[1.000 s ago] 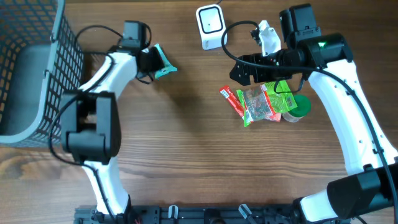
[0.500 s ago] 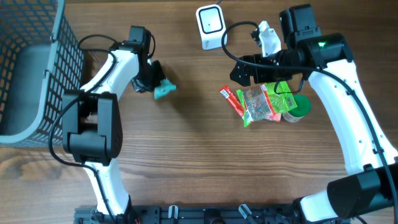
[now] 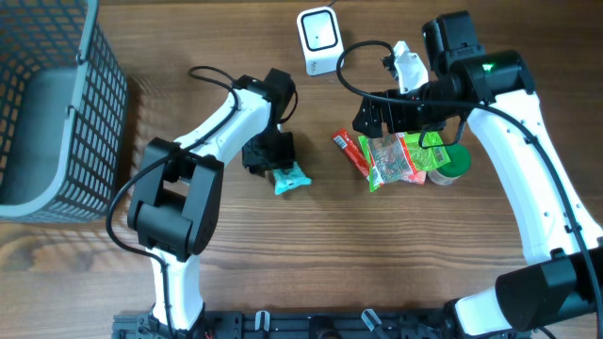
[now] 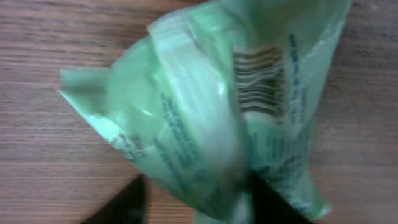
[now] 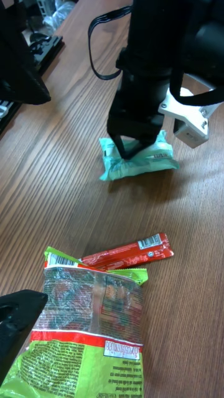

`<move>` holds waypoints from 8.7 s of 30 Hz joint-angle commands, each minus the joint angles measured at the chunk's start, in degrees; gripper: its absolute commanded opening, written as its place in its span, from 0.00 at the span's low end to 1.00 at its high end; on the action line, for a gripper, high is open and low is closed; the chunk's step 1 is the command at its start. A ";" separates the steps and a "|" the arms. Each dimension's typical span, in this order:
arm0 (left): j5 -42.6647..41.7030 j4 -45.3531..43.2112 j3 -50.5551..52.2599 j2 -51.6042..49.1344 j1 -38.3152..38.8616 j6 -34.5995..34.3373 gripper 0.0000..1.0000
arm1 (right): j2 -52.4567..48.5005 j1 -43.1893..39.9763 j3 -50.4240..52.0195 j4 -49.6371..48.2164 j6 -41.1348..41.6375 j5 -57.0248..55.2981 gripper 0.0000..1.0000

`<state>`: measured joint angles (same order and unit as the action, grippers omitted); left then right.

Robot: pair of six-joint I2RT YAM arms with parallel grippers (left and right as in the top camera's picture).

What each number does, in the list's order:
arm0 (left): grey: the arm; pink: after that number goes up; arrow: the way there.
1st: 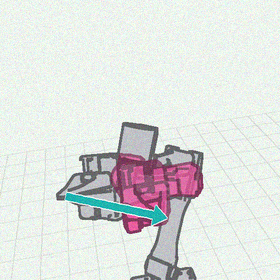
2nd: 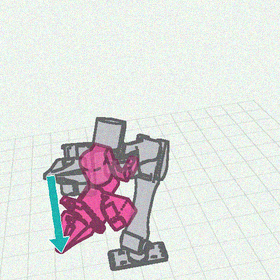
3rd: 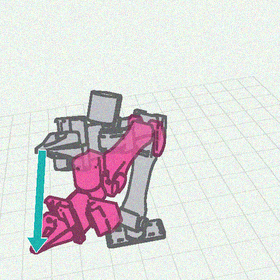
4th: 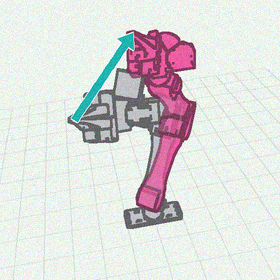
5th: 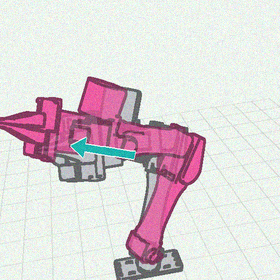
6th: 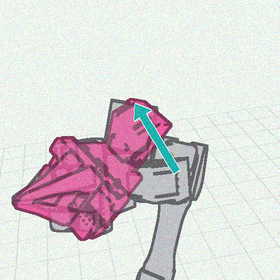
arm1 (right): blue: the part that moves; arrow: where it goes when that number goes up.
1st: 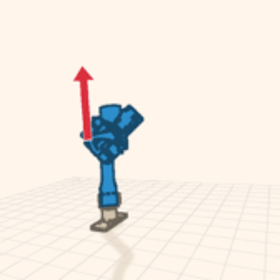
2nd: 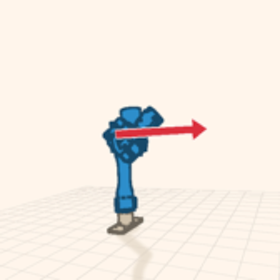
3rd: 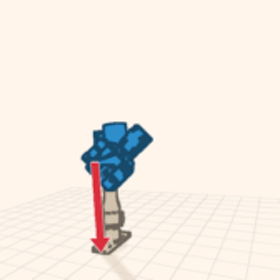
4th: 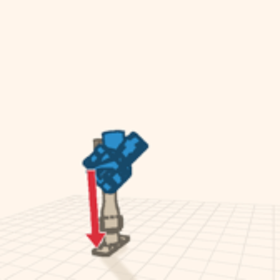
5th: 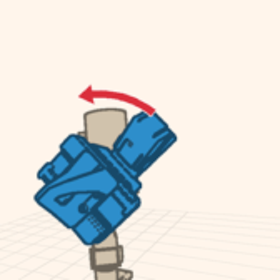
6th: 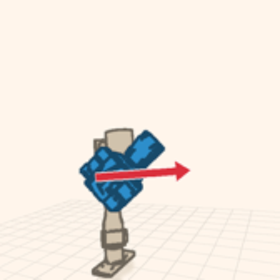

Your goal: Scan the item barcode

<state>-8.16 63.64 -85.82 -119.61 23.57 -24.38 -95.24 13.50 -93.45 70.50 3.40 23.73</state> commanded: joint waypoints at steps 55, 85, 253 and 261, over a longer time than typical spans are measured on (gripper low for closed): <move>-4.22 -8.44 8.55 6.08 -10.19 1.68 0.41 | -6.01 19.80 48.19 -79.43 32.98 2.14 0.04; -2.25 -15.02 3.41 23.06 -24.06 7.67 1.00 | 27.15 16.02 45.48 -42.93 14.64 7.89 0.04; -2.25 -15.02 3.41 23.06 -24.06 7.67 1.00 | 94.42 -7.26 93.15 -70.62 13.62 -21.55 1.00; -2.25 -15.02 3.41 23.06 -24.06 7.67 1.00 | 94.29 -7.26 93.15 -70.62 13.66 -21.55 1.00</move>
<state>-10.52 48.62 -82.76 -96.09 -0.45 -17.63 -1.06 6.63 -0.36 0.03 16.36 2.31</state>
